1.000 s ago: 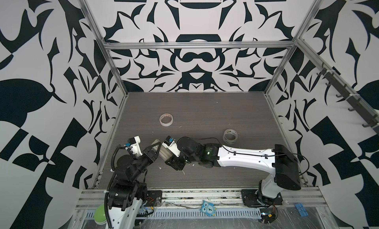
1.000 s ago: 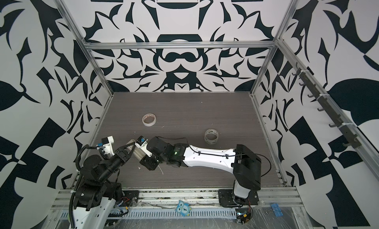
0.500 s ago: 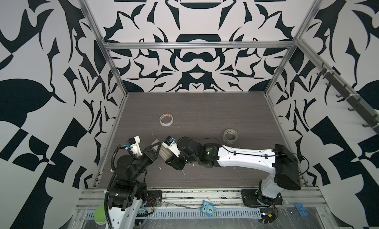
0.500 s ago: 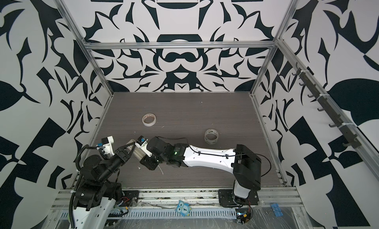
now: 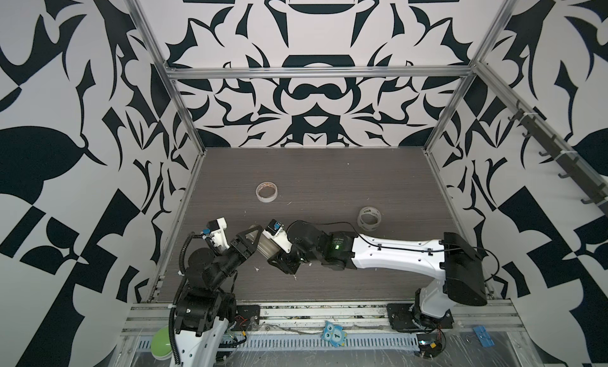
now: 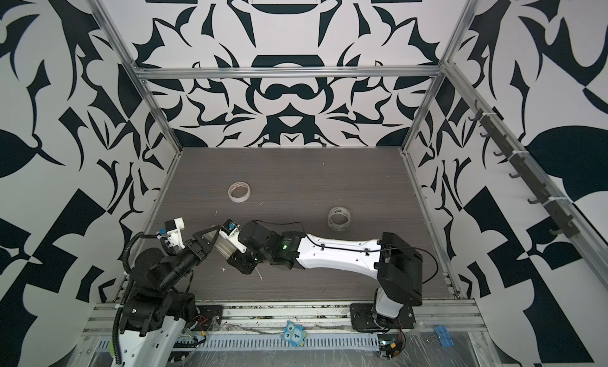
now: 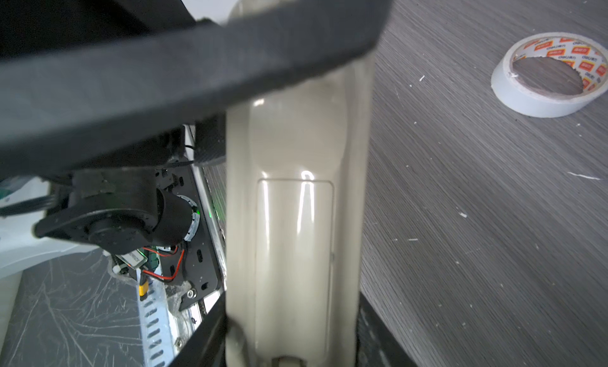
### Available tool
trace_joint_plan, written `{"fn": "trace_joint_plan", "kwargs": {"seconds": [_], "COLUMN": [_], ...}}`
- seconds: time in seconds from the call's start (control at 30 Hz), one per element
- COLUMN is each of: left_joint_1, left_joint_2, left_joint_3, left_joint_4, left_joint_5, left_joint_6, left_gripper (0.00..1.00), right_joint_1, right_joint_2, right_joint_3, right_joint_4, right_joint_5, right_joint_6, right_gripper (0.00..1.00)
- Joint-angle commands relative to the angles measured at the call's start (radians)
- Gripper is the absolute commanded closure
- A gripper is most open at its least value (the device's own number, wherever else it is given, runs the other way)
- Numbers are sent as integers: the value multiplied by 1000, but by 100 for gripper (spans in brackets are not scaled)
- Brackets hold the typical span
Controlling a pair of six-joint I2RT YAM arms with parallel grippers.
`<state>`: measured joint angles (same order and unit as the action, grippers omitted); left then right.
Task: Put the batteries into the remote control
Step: 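Open the left gripper and pull it back while the right gripper lifts the remote, then move the left gripper to the remote's display end and close it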
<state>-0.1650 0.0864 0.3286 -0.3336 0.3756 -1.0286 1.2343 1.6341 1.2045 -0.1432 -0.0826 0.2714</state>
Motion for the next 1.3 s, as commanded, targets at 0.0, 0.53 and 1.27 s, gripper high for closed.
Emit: {"fn": "trace_joint_plan", "kwargs": {"seconds": [0.0, 0.53, 1.27], "left_joint_1": [-4, -4, -25], "left_joint_2": [-4, 43, 257], "left_joint_3": [-9, -36, 11], "left_joint_4": [32, 276, 668], "left_joint_5": [22, 228, 377], "left_joint_6": [5, 65, 16], "left_gripper": [35, 20, 11], "right_joint_1": [-17, -158, -346], "right_joint_2": [-66, -268, -392], "right_joint_3": [-14, -200, -311], "right_joint_4": [67, 171, 492], "right_joint_5": [-4, -169, -602], "right_joint_6": [6, 101, 333], "right_gripper": [100, 100, 100]}}
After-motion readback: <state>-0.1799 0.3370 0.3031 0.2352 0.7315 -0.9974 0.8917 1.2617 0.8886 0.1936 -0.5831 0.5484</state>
